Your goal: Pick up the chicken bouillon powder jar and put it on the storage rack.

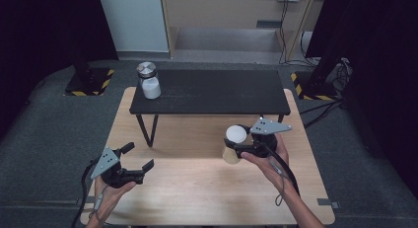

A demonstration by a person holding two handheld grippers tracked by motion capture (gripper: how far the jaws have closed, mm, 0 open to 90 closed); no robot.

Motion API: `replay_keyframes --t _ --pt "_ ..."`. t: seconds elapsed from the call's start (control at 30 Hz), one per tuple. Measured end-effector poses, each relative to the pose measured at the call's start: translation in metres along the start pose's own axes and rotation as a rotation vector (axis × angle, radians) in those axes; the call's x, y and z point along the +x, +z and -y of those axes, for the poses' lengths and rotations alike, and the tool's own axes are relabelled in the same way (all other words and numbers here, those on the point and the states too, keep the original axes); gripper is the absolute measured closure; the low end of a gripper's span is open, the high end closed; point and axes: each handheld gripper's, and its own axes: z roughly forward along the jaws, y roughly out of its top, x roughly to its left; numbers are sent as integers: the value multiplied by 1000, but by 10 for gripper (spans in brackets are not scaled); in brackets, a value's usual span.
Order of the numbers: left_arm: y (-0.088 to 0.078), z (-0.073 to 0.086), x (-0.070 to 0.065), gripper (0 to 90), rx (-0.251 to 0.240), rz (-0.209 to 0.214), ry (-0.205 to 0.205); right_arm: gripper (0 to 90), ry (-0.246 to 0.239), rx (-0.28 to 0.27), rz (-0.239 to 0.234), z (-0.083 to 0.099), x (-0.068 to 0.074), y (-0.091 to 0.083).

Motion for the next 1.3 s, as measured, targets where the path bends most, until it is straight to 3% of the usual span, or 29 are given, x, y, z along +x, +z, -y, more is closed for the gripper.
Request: replay_keyframes --t 0.13,0.3,0.6,0.77,0.97,1.3 --pt "0 0 0 0 -1 0 -1 333 5 1 -2 -15 1 -9" --pt "0 0 0 0 0 1 -2 334 2 -19 32 -34 2 -21" --pt "1 0 1 1 8 4 -2 334 2 -67 86 -69 -6 -41" --pt "2 0 1 1 9 7 -4 335 28 -84 105 -87 -16 -48" --pt "2 0 2 1 12 7 -4 335 16 -77 170 -106 -23 -50" --pt "3 1 3 1 16 7 -7 336 50 -79 258 -129 -46 -38"
